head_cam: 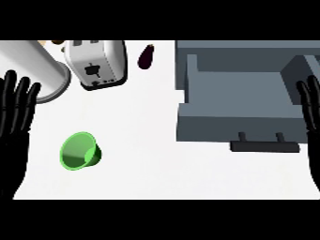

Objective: Pick up the cup, place it into the drawer and close the drawer

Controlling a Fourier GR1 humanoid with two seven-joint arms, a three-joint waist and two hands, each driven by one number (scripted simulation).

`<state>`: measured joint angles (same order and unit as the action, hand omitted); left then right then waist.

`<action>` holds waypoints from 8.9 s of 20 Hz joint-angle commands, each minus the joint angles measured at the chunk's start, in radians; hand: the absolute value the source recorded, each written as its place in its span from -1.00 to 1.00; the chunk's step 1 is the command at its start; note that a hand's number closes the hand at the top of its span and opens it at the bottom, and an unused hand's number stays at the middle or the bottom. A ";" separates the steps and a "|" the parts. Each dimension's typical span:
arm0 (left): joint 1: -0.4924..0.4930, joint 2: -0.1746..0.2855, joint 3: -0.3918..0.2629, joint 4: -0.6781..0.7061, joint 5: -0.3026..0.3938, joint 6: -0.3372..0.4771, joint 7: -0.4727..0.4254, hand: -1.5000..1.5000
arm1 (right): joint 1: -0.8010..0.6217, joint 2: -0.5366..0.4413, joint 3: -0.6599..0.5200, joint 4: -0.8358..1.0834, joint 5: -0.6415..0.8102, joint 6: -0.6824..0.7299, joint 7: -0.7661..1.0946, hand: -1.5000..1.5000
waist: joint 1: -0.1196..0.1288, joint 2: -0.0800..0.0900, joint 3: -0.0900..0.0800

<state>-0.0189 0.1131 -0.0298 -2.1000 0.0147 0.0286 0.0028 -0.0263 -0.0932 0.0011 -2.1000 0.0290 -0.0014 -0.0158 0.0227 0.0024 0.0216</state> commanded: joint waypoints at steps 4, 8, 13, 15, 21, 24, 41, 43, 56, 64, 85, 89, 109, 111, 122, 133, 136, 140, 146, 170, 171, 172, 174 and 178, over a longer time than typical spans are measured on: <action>0.040 0.153 0.050 -0.048 0.316 -0.313 -0.008 -1.00 | 0.005 0.005 -0.006 0.014 -0.024 0.012 -0.014 -1.00 | -0.008 -0.005 -0.023; 0.097 0.173 0.078 0.148 0.545 -0.422 0.047 -1.00 | 0.029 -0.033 0.050 0.045 -0.050 0.090 0.075 -1.00 | -0.015 0.007 -0.025; 0.078 0.256 0.192 0.346 0.684 -0.595 -0.003 -1.00 | 0.009 -0.022 0.049 0.087 -0.075 0.107 0.065 -1.00 | -0.025 0.000 -0.023; 0.035 0.272 0.197 0.331 0.702 -0.579 0.069 -1.00 | -0.071 -0.048 0.005 0.121 -0.088 0.110 0.125 -1.00 | -0.022 -0.002 -0.022; -0.013 0.244 0.229 0.624 0.486 -0.682 -0.098 -1.00 | -0.159 -0.064 -0.039 0.190 -0.118 0.133 0.125 -1.00 | -0.025 0.000 -0.022; 0.025 0.259 0.261 0.730 0.395 -0.776 -0.233 -1.00 | -0.109 -0.090 -0.077 0.181 -0.166 0.185 0.084 -1.00 | -0.027 0.000 -0.022; -0.242 0.240 0.204 1.469 -0.051 -0.640 -0.737 -1.00 | -0.243 -0.031 -0.033 0.225 -0.065 0.103 0.117 -1.00 | -0.033 0.001 -0.023; -0.280 0.255 0.210 1.532 -0.062 -0.629 -0.779 -1.00 | -0.245 -0.077 -0.092 0.237 -0.121 0.149 0.133 -1.00 | -0.030 0.000 -0.023; -0.327 0.222 0.168 1.798 -0.138 -0.542 -1.062 -1.00 | -0.229 -0.078 -0.076 0.172 -0.133 0.157 0.168 -1.00 | -0.048 0.005 -0.026; -0.405 0.195 0.163 1.858 -0.144 -0.531 -1.072 -1.00 | -0.304 -0.074 -0.081 0.251 -0.118 0.143 0.158 -1.00 | -0.049 0.012 -0.028; -0.406 0.111 0.141 1.757 -0.157 -0.329 -1.239 1.00 | -0.225 -0.136 -0.148 0.240 -0.167 0.210 0.132 -1.00 | -0.050 0.006 -0.026; -0.433 0.045 0.294 1.755 -0.042 -0.045 -1.155 1.00 | -0.246 -0.149 -0.171 0.257 -0.192 0.222 0.123 -1.00 | -0.040 0.007 -0.025; -0.709 -0.084 0.227 1.405 0.043 -0.132 -0.829 1.00 | -0.226 -0.134 -0.167 0.247 -0.149 0.187 0.137 -1.00 | -0.015 -0.009 -0.021; -0.769 -0.110 0.201 1.341 0.054 -0.105 -0.727 1.00 | -0.228 -0.130 -0.160 0.285 -0.137 0.199 0.098 -1.00 | -0.008 -0.012 -0.020; -1.041 -0.113 0.018 1.306 0.138 0.183 -0.413 1.00 | -0.198 -0.108 -0.158 0.313 -0.112 0.193 0.026 -1.00 | -0.043 -0.001 -0.021; -1.302 -0.113 -0.093 1.688 0.227 0.324 -0.288 1.00 | -0.235 -0.074 -0.087 0.241 -0.100 0.175 0.093 -1.00 | -0.105 0.017 -0.020; -1.343 -0.113 -0.166 1.737 0.256 0.356 -0.241 1.00 | -0.305 -0.141 -0.177 0.292 -0.186 0.222 0.101 -1.00 | -0.129 0.021 -0.019; -1.343 -0.113 -0.231 1.801 0.268 0.272 -0.206 1.00 | -0.314 -0.115 -0.126 0.310 -0.144 0.216 0.072 -1.00 | -0.162 0.032 -0.019; -1.293 -0.113 -0.327 1.805 0.299 0.244 -0.206 1.00 | -0.392 -0.121 -0.122 0.332 -0.171 0.227 0.104 -1.00 | -0.210 0.043 -0.019; -1.236 -0.113 -0.249 1.714 0.630 0.293 -0.493 -1.00 | -0.294 -0.308 0.187 0.288 -0.038 0.612 0.192 -1.00 | -0.105 0.013 -0.021; -1.240 -0.113 -0.238 1.707 0.639 0.301 -0.512 -1.00 | -0.307 -0.343 0.183 0.292 0.033 0.613 0.165 -1.00 | -0.104 0.015 -0.020; -1.241 -0.113 -0.224 1.707 0.639 0.286 -0.501 -1.00 | -0.258 -0.329 0.211 0.253 0.089 0.573 0.168 -1.00 | -0.083 0.006 -0.021; -1.221 -0.113 -0.220 1.722 0.644 0.245 -0.534 -1.00 | -0.251 -0.293 0.271 0.340 0.194 0.525 0.149 -1.00 | -0.063 0.014 -0.021; -1.163 -0.113 -0.237 1.668 0.670 0.250 -0.569 -1.00 | -0.296 -0.205 0.357 0.546 0.353 0.415 0.098 -1.00 | -0.029 0.009 -0.021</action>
<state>-1.2164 0.0004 -0.2554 -0.4070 0.6658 0.2775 -0.5364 -0.2896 -0.3587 0.2813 -1.6869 0.2307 0.4968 0.1036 -0.0382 0.0135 0.0008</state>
